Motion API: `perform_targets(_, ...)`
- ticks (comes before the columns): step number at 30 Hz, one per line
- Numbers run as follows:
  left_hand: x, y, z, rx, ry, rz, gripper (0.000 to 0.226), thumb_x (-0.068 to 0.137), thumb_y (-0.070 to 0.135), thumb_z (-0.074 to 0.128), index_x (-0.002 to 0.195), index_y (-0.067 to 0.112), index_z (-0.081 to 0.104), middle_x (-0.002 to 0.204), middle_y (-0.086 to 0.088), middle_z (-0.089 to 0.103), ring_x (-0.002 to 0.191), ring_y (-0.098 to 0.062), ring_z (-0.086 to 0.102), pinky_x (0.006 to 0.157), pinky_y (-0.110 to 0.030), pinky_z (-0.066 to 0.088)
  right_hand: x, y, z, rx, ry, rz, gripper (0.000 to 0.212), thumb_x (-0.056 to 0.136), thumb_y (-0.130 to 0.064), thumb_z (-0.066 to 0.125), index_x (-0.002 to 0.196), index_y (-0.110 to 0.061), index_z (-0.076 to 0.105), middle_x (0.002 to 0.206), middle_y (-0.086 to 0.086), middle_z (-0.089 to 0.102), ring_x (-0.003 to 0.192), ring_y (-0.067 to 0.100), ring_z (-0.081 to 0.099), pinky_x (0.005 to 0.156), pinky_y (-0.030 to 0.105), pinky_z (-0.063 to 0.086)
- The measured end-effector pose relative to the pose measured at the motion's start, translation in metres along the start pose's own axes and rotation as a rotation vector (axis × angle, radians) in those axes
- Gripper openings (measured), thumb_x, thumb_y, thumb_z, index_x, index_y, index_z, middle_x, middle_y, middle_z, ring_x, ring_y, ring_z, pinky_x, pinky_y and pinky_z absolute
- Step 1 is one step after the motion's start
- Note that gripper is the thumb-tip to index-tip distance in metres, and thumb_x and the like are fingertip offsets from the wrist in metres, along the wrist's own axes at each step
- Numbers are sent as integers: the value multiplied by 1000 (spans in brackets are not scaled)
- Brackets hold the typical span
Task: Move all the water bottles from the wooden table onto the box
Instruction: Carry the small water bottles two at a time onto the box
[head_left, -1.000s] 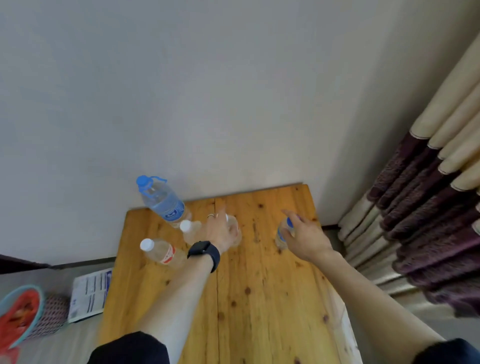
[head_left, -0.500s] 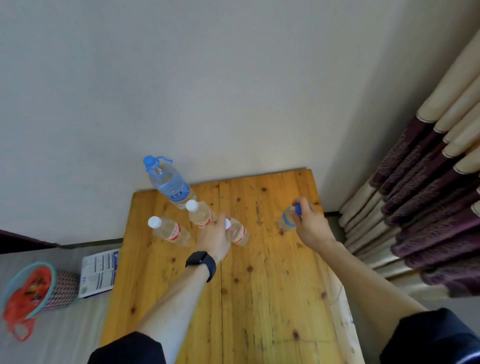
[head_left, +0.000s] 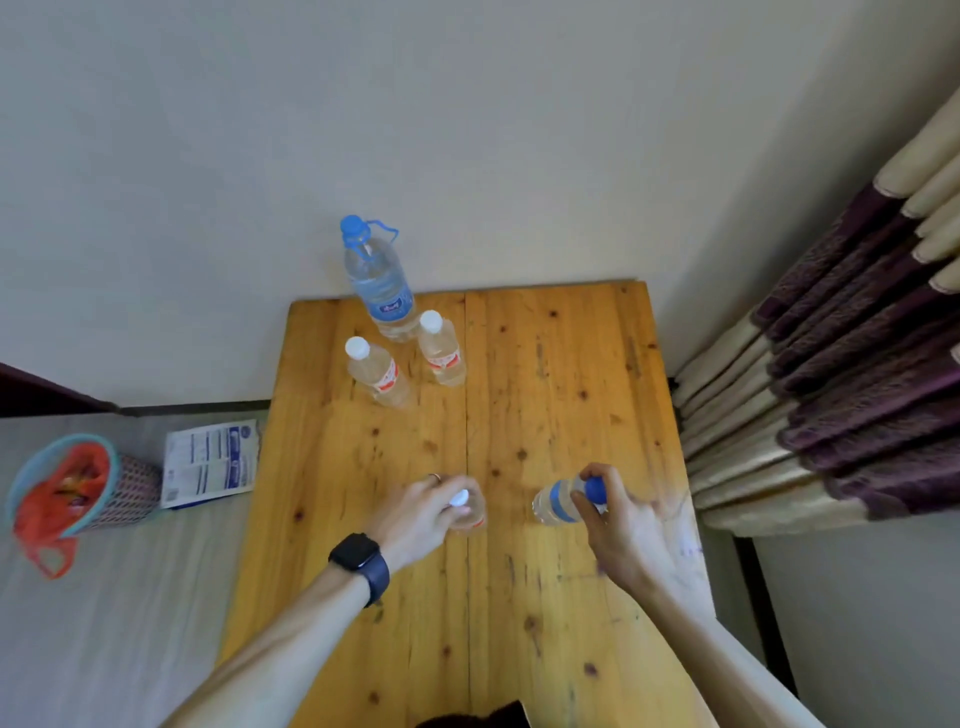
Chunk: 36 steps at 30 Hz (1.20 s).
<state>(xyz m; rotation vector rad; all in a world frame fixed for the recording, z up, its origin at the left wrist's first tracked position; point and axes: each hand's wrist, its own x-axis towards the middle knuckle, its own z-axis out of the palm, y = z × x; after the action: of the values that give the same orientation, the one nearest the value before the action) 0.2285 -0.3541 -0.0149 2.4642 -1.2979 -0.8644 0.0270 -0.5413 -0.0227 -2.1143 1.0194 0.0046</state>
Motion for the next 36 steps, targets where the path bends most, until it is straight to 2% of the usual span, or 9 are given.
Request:
perform_targets(2,-11,-6,5,16,-21,42,24,104,32,48,126,38,56,128,9,60,65,-9,47,55,-24,39,-10,-3,12,-28,-22,3,12,102,-35,50,112,-37,43,95,-8,59,64,17,59,53,20,37)
perform_targets(6,-18,-21,20,52,-26,89,24,104,33,48,126,37,55,141,12,54,55,-8,50,56,-31,50,-24,-8,33,-62,-45,-13,13,102,-35,51,114,-34,45,115,-7,61,73,24,60,68,40,51)
perform_targets(8,-20,-28,30,63,3,135,22,104,35,47,125,40,52,143,12,52,76,-19,66,64,-39,57,-29,-8,43,-110,-10,-39,16,102,-37,51,116,-33,46,122,-9,60,71,25,61,66,41,52)
perform_targets(11,-24,-34,40,58,78,170,24,101,37,49,124,44,50,143,13,53,104,-22,67,71,-40,59,-38,-9,53,-149,43,-53,25,101,-39,52,123,-37,42,131,-12,58,72,26,66,64,41,53)
perform_targets(18,-30,-23,51,-125,197,43,49,94,43,60,140,32,48,134,7,60,125,-15,53,83,-33,55,-39,7,58,46,95,32,45,94,-44,59,133,-26,44,125,-5,61,96,28,66,78,43,55)
perform_targets(23,-26,-20,68,-326,185,-104,84,80,65,66,149,34,29,158,11,31,143,-10,33,108,-30,43,-30,7,59,177,10,135,71,82,-57,72,141,-29,44,133,-12,50,116,10,51,90,27,41)
perform_targets(26,-22,-10,72,-428,191,-216,88,77,67,70,149,37,28,158,12,32,139,-9,37,99,-23,42,-25,5,63,278,-18,176,78,74,-59,79,140,-35,45,126,-16,53,112,7,52,90,23,42)
perform_targets(30,-14,-8,81,-423,206,-308,74,75,69,70,138,40,43,142,13,53,124,-11,54,89,-24,50,-19,6,69,336,9,222,63,71,-52,85,122,-39,50,106,-19,64,97,6,62,70,11,43)
perform_targets(36,-8,-5,86,-407,265,-326,50,74,63,70,115,40,52,107,16,66,94,-11,64,68,-24,52,-17,11,75,310,29,222,61,71,-46,86,117,-36,48,99,-17,65,87,1,62,64,15,44)
